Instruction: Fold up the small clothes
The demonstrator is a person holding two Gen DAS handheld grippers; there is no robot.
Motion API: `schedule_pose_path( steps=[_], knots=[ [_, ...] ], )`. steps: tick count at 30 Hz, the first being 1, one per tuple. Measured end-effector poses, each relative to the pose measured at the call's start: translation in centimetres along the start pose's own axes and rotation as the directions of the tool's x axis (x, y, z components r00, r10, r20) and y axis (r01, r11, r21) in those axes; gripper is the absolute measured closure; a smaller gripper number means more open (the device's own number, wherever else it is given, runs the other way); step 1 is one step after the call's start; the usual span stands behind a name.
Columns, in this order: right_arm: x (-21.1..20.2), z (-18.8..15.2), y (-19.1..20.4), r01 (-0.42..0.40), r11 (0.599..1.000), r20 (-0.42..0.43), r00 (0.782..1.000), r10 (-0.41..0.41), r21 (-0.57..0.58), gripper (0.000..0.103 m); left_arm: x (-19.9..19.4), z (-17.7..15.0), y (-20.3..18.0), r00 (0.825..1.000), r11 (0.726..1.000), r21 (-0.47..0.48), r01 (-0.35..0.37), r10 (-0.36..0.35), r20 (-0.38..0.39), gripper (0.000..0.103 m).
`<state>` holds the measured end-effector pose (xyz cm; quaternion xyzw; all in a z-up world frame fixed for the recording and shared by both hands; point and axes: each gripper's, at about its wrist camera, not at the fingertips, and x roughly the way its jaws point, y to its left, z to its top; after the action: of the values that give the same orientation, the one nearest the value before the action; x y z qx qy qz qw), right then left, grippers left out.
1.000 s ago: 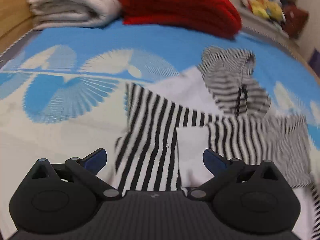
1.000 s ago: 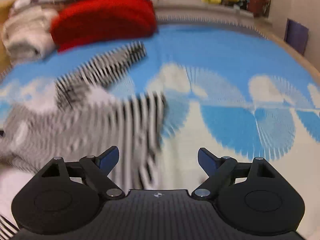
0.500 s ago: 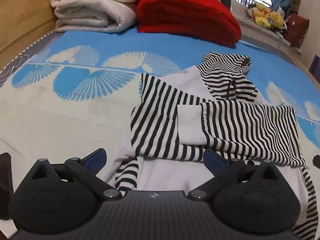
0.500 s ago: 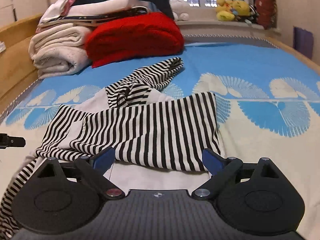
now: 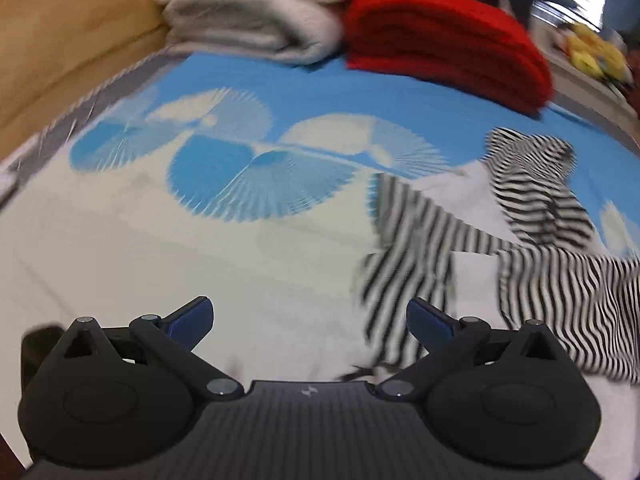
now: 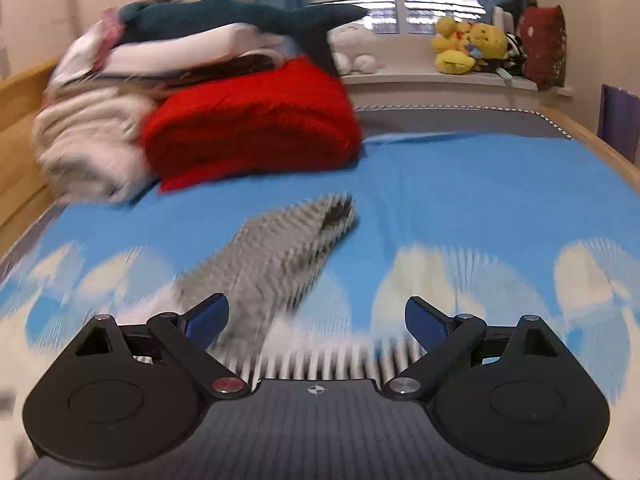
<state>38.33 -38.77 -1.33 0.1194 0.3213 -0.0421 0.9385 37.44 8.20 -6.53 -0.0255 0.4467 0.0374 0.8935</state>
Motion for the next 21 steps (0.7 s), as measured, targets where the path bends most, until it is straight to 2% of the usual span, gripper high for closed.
schedule_pose_path(
  steps=[3, 6, 9, 11, 13, 17, 18, 19, 20, 21],
  knots=[
    [7.9, 6.6, -1.3, 0.027, 0.996, -0.003, 1.000, -0.027, 0.086, 0.008, 1.0, 0.1, 0.6, 0.999, 0.999, 0.013, -0.034, 0.034, -0.039, 0.000],
    [15.6, 9.0, -2.4, 0.069, 0.980, -0.009, 0.998, -0.068, 0.188, 0.008, 1.1, 0.1, 0.3, 0.998, 0.997, 0.057, -0.055, 0.057, -0.038, 0.000],
    [22.3, 8.7, -2.2, 0.097, 0.970, -0.052, 0.995, -0.087, 0.222, 0.008, 1.1, 0.0, -0.4, 0.998, 0.996, 0.087, -0.025, 0.029, -0.048, 0.000],
    [26.1, 8.1, -1.5, 0.121, 0.974, -0.065, 0.992, -0.110, 0.192, 0.008, 1.6, -0.3, -1.0, 0.997, 0.995, 0.102, 0.002, 0.007, -0.080, 0.000],
    [29.2, 7.6, -1.4, 0.120, 0.970, -0.074, 0.992, -0.106, 0.209, 0.008, 2.4, -0.7, -1.4, 0.992, 0.994, 0.104, 0.032, -0.019, -0.123, 0.000],
    [33.5, 6.7, -1.9, 0.102, 0.947, -0.029, 0.995, -0.098, 0.305, 0.001, 4.0, -1.0, -2.1, 0.981, 0.995, 0.080, 0.066, -0.049, -0.189, 0.000],
    [34.4, 5.9, -1.8, 0.120, 0.948, -0.027, 0.993, -0.117, 0.294, 0.011, 4.1, -1.1, -2.4, 0.981, 0.994, 0.085, 0.066, -0.049, -0.186, 0.000],
    [35.1, 4.9, -1.6, 0.133, 0.957, -0.023, 0.991, -0.131, 0.258, 0.028, 4.1, -1.2, -2.8, 0.983, 0.993, 0.101, 0.062, -0.043, -0.178, 0.000],
    [35.7, 4.3, -1.5, 0.125, 0.969, -0.050, 0.992, -0.118, 0.212, 0.099, 4.0, -1.4, -3.3, 0.985, 0.990, 0.126, 0.057, -0.036, -0.169, 0.000],
    [35.6, 4.0, -1.1, 0.144, 0.973, -0.062, 0.989, -0.135, 0.181, 0.096, 4.0, -1.6, -3.7, 0.986, 0.988, 0.148, 0.051, -0.026, -0.163, 0.000]
  ],
)
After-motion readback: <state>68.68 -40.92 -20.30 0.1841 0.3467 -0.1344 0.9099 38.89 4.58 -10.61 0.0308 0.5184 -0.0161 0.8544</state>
